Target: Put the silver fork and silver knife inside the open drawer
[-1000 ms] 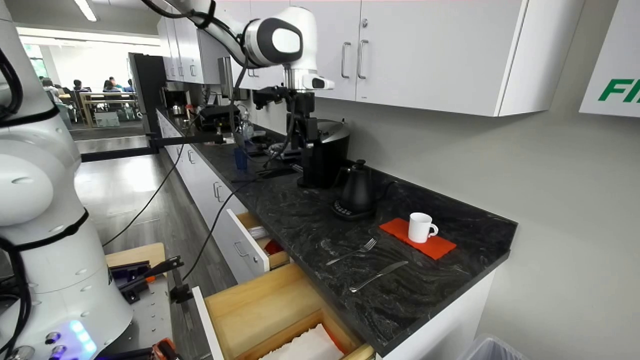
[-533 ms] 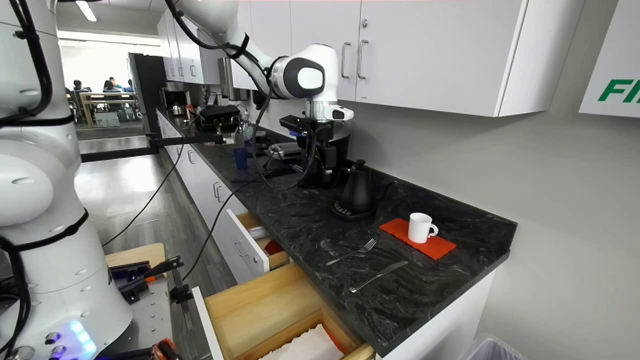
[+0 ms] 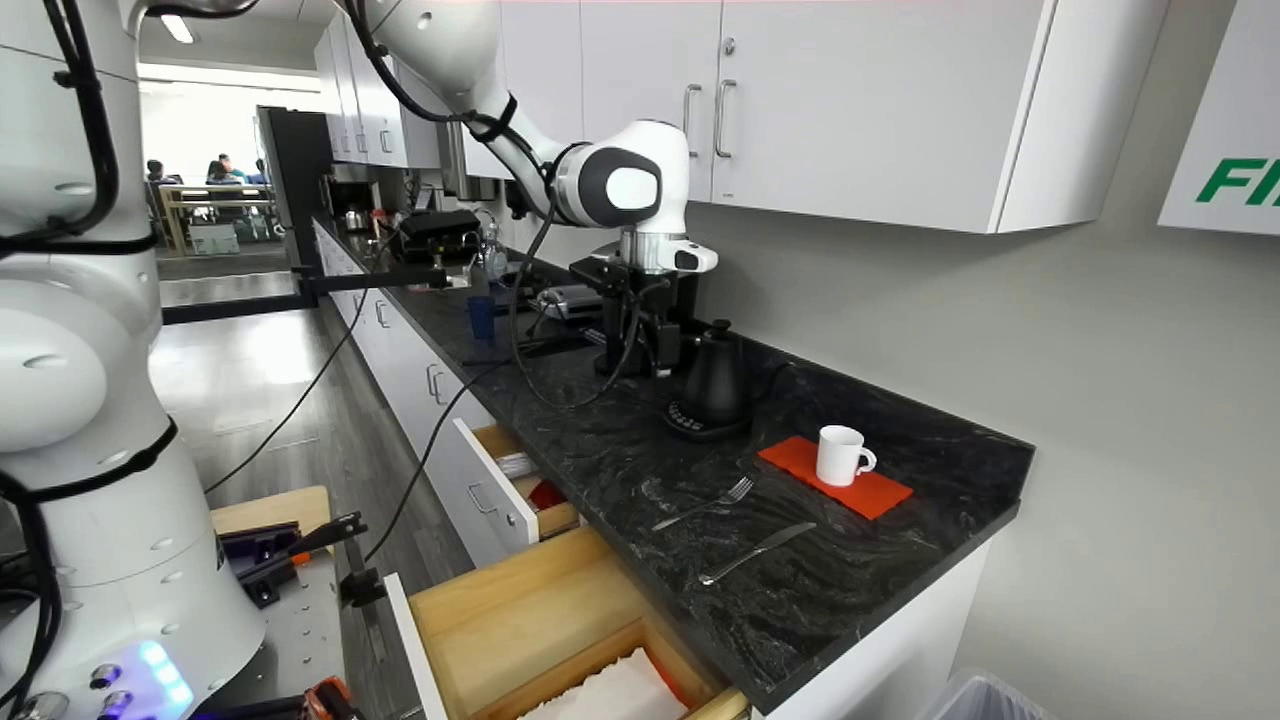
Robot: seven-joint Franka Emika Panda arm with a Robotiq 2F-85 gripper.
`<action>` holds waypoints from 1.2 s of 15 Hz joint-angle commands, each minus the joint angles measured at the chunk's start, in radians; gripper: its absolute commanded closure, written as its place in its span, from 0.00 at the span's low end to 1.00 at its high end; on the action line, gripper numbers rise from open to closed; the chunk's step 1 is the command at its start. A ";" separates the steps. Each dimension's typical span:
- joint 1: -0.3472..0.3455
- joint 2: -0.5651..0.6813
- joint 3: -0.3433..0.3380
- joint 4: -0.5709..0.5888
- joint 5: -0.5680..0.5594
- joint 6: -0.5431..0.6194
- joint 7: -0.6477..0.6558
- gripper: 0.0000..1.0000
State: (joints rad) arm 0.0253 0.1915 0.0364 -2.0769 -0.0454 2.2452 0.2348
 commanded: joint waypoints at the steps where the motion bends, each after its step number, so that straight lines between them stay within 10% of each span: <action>1: 0.005 0.075 -0.029 0.020 -0.023 0.046 0.009 0.00; 18: 0.017 0.254 -0.095 0.143 -0.070 0.113 0.056 0.00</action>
State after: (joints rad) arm 0.0261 0.3633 -0.0255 -2.0054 -0.0795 2.3163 0.2494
